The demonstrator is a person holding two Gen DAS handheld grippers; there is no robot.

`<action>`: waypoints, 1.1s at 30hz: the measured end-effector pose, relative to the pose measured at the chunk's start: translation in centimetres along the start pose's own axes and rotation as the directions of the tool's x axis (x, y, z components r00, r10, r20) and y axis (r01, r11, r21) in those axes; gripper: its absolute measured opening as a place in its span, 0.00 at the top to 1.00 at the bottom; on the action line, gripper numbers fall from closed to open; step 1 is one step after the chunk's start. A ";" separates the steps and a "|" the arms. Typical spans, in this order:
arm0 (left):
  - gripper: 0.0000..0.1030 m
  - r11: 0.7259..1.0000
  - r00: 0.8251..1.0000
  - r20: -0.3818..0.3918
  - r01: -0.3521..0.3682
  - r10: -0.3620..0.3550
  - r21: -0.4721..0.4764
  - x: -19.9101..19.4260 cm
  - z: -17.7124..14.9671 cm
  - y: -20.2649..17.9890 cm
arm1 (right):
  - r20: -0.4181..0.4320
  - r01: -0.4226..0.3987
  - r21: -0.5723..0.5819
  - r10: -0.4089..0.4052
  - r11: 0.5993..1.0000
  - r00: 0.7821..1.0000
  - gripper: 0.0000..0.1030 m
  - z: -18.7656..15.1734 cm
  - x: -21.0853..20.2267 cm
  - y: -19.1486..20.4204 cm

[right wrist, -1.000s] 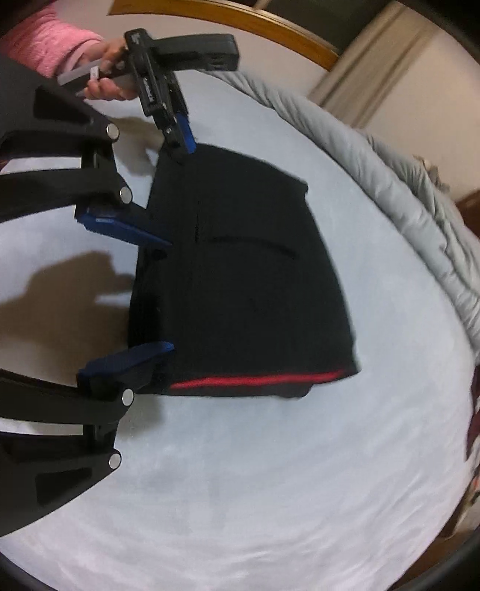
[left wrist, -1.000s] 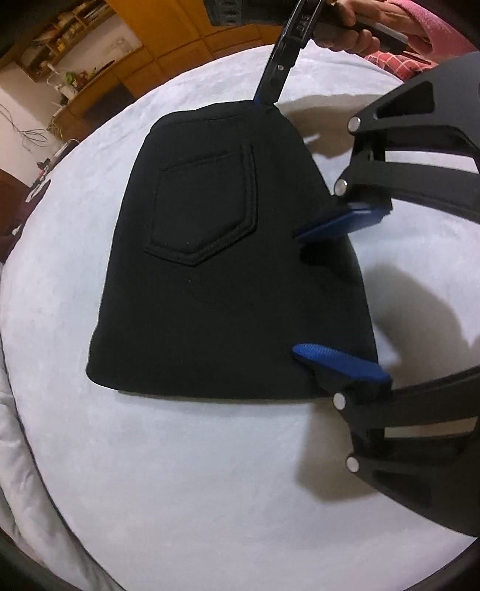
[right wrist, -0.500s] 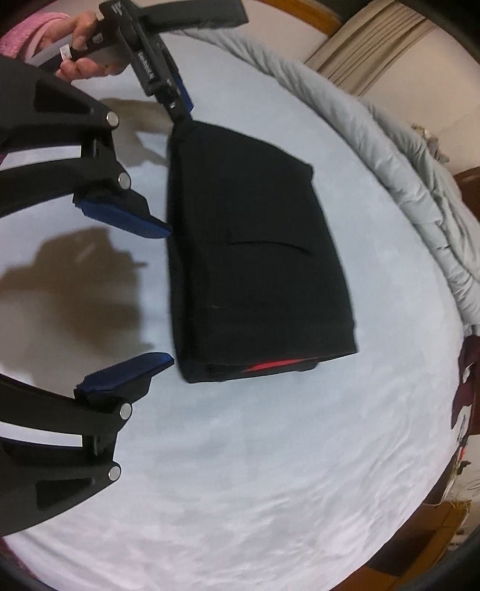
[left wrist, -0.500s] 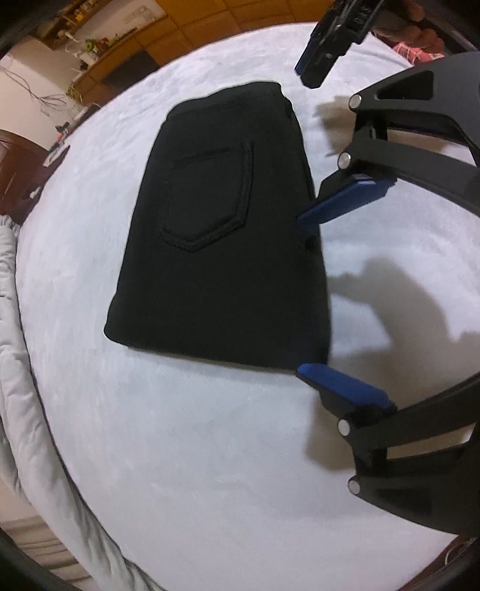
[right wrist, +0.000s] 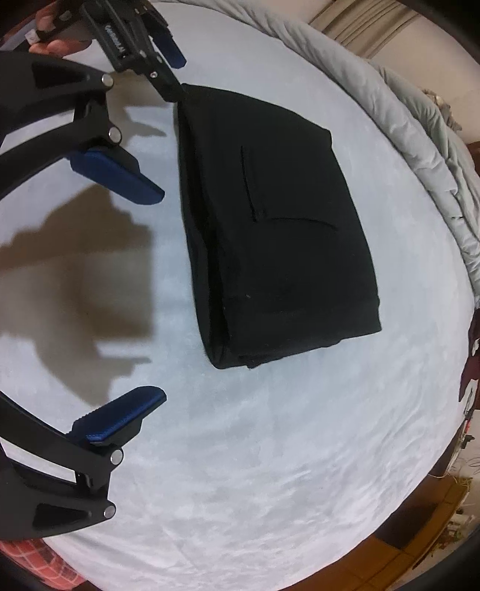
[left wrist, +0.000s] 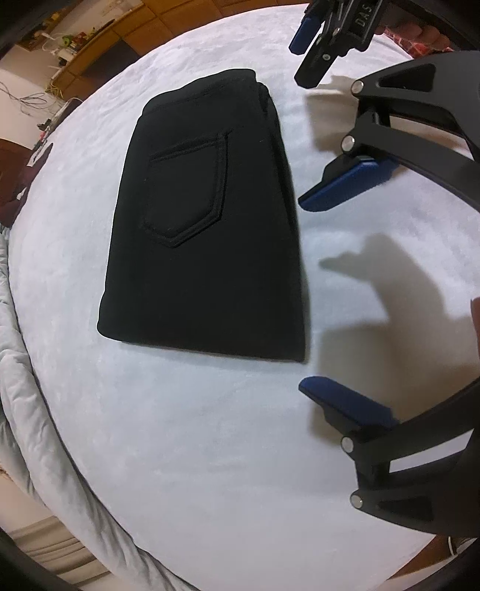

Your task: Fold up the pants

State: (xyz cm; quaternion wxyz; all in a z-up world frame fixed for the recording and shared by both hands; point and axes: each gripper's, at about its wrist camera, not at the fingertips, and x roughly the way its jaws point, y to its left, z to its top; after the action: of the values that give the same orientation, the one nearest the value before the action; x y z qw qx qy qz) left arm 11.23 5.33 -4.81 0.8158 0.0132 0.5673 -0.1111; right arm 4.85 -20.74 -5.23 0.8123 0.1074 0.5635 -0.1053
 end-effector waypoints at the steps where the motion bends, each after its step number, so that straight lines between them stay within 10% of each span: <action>1: 0.12 1.000 1.000 0.000 -0.001 0.001 0.002 0.0 -0.1 0.0 | 0.001 0.006 -0.005 -0.006 1.000 1.000 0.04 -0.1 0.0 0.0; 33: 0.12 0.999 1.000 -0.010 -0.013 0.014 0.041 -0.4 -1.4 -0.3 | 0.011 0.023 -0.053 -0.022 0.998 1.000 0.04 -0.4 0.6 1.8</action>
State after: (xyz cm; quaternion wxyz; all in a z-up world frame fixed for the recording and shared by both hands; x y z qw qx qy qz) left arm 9.74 5.28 -4.96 0.8132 0.0342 0.5690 -0.1172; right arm 5.22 -18.89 -5.83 0.8166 0.0788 0.5630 -0.1001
